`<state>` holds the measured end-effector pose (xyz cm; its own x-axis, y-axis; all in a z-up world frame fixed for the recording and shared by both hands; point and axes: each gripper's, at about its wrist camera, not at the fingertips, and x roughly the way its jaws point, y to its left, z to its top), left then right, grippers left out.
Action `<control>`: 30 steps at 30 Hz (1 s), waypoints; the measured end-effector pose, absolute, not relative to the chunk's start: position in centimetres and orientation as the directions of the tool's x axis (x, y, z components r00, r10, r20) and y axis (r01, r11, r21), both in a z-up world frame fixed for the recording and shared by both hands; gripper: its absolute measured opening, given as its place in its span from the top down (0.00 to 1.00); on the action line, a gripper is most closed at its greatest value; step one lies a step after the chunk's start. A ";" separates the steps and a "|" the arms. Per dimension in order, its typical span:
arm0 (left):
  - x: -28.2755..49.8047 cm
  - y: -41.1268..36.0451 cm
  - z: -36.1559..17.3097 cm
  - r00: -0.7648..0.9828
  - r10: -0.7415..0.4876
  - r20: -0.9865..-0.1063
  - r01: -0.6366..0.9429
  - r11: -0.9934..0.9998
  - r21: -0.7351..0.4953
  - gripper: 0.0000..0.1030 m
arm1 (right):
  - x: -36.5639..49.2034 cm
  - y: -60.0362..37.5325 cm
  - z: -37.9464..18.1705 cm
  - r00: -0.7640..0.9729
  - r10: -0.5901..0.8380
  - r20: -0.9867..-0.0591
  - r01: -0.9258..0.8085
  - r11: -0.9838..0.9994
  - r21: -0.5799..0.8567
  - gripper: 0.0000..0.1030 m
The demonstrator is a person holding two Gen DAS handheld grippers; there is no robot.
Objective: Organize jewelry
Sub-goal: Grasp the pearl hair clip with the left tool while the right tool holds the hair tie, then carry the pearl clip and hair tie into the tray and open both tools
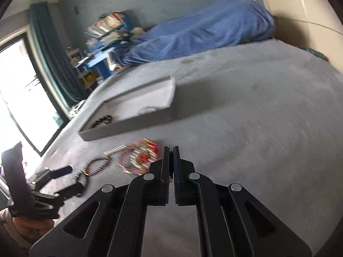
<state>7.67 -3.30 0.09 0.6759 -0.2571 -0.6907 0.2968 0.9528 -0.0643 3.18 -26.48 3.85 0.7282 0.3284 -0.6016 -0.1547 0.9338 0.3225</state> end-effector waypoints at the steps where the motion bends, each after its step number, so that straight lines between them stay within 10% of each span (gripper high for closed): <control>1: 7.9 -3.9 0.2 0.674 -0.264 -0.690 0.310 0.949 -0.060 0.13 | 3.2 -27.2 3.1 0.722 0.314 -0.617 -0.127 0.936 0.328 0.97; 14: 13.2 -12.3 0.1 0.625 -0.287 -0.726 0.385 0.922 -0.033 0.19 | 4.5 -29.3 0.1 0.662 0.312 -0.682 -0.010 0.913 0.408 0.97; 30: 15.6 -12.7 -1.5 0.548 -0.299 -0.781 0.379 0.921 -0.087 0.63 | 4.4 -29.7 -0.4 0.656 0.331 -0.679 0.000 0.899 0.438 0.97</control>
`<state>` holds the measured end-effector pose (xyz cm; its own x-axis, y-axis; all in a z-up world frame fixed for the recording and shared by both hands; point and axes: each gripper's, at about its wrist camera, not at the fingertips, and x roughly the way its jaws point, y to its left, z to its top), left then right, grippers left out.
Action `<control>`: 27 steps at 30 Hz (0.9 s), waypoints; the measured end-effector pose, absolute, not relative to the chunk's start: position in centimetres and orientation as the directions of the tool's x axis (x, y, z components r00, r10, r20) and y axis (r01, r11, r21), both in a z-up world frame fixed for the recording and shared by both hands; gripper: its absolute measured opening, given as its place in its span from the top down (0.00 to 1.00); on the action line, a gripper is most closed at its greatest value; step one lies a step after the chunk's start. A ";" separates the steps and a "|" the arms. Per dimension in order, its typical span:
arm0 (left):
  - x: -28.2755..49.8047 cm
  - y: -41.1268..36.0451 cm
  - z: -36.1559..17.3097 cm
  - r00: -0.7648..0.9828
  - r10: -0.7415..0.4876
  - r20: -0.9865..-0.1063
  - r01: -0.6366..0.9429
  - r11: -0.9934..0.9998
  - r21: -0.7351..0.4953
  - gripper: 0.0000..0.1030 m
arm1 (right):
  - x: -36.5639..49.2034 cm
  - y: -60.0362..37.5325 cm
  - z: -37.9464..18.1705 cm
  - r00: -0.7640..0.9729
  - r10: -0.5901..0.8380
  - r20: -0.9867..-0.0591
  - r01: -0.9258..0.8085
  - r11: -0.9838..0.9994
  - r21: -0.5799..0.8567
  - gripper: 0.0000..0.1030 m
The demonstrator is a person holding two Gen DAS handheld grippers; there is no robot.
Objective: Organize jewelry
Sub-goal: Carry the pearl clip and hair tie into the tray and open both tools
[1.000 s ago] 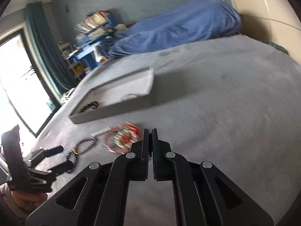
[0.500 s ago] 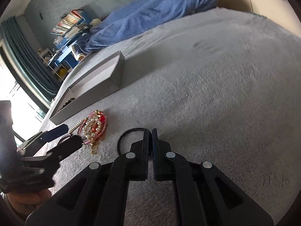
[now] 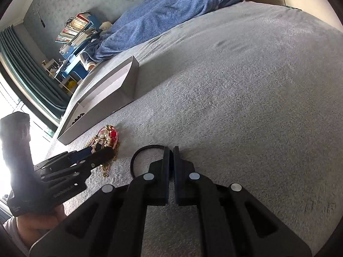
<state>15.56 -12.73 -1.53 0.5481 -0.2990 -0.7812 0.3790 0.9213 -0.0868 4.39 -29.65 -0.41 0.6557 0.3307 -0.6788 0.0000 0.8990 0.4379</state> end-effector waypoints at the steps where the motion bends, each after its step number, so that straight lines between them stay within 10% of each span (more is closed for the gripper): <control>1: 15.2 -12.4 -1.3 0.555 -0.309 -0.772 0.378 0.921 -0.097 0.63 | 4.4 -29.6 -0.4 0.657 0.330 -0.678 -0.001 0.900 0.437 0.97; 27: 14.4 3.4 3.7 0.691 -0.227 -0.686 0.203 0.972 -0.117 0.63 | 4.6 -24.0 6.3 0.746 0.342 -0.571 -0.198 0.933 0.300 0.97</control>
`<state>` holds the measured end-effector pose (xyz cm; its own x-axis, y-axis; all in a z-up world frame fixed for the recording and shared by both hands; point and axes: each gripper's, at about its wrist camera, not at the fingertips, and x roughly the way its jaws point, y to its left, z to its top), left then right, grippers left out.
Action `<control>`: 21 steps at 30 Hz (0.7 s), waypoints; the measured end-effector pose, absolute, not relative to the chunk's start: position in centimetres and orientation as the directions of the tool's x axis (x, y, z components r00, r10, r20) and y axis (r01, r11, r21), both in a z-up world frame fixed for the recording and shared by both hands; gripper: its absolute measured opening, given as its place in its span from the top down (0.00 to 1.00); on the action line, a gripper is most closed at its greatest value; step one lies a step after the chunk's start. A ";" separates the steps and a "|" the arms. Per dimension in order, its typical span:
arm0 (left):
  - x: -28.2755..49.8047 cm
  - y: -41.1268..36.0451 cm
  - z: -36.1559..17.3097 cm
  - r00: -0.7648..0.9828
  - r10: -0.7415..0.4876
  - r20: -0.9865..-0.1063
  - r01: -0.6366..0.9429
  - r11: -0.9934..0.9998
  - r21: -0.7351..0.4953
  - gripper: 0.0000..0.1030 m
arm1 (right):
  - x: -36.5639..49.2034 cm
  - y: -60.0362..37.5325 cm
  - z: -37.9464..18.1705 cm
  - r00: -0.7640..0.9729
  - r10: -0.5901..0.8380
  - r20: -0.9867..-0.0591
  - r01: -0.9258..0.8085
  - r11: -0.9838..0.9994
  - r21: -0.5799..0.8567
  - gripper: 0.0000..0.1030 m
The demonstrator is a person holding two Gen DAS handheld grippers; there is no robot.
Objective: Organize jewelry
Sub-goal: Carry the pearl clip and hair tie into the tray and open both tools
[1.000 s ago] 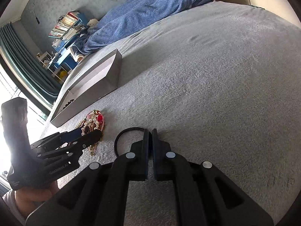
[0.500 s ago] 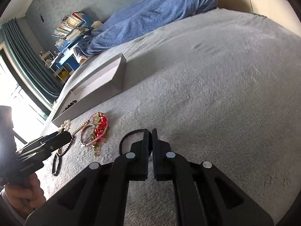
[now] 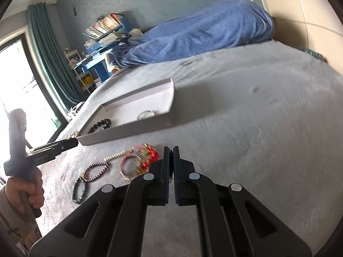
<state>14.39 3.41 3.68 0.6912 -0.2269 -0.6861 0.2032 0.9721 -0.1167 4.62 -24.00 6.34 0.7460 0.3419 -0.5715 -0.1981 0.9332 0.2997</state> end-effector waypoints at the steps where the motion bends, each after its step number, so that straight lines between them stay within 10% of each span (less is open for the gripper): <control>1: 14.8 3.9 3.9 0.695 -0.219 -0.685 0.198 0.974 -0.111 0.63 | 5.1 -23.5 7.0 0.749 0.345 -0.565 -0.211 0.934 0.290 0.97; 21: 24.4 1.1 3.3 0.652 -0.220 -0.726 0.229 0.969 -0.089 0.63 | 18.2 -15.1 9.0 0.694 0.366 -0.620 -0.342 0.926 0.163 0.97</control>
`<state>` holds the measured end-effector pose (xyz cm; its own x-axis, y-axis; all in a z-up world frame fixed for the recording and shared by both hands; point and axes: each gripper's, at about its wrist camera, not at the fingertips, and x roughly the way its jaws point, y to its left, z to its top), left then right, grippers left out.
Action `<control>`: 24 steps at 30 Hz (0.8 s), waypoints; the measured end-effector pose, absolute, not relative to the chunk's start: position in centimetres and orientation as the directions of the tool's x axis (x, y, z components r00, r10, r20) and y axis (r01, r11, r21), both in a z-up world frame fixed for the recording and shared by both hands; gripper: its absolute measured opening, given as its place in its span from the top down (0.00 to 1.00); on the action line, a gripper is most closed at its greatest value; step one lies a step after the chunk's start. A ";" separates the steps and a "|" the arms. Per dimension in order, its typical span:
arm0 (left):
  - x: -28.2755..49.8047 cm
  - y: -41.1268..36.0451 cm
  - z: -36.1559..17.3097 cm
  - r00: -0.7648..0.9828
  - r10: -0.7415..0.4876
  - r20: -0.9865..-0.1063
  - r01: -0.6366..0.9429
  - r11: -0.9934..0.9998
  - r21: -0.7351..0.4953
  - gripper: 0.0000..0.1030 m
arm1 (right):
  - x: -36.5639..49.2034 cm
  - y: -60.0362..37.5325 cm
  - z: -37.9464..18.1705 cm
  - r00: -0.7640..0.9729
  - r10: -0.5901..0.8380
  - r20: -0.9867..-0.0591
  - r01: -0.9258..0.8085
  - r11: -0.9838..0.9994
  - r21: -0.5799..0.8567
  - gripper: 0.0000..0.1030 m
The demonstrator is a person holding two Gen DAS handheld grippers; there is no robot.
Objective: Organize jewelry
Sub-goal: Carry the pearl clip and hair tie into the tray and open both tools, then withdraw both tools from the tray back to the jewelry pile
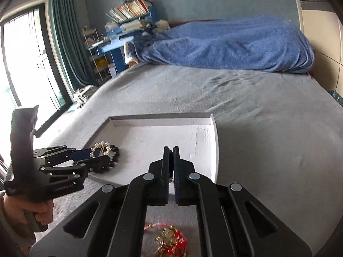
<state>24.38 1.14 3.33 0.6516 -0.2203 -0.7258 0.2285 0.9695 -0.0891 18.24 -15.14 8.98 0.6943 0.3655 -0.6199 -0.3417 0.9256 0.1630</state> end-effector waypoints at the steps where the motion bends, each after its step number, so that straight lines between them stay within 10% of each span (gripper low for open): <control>1: 24.9 0.8 2.9 0.644 -0.217 -0.733 0.230 0.970 -0.085 0.63 | 18.7 -15.0 8.5 0.686 0.361 -0.632 -0.338 0.927 0.163 0.97; 11: 26.8 -0.6 -0.5 0.587 -0.189 -0.787 0.245 0.968 -0.049 0.63 | 20.8 -14.4 4.6 0.639 0.308 -0.705 -0.318 0.940 0.123 0.97; 17: 26.2 -0.7 -0.3 0.606 -0.170 -0.777 0.240 0.970 -0.024 0.45 | 20.2 -14.3 4.0 0.641 0.295 -0.709 -0.338 0.937 0.084 0.96; 24: 24.3 -0.8 1.0 0.659 -0.184 -0.729 0.250 0.968 -0.019 0.23 | 18.3 -15.5 4.9 0.688 0.296 -0.662 -0.334 0.940 0.073 0.54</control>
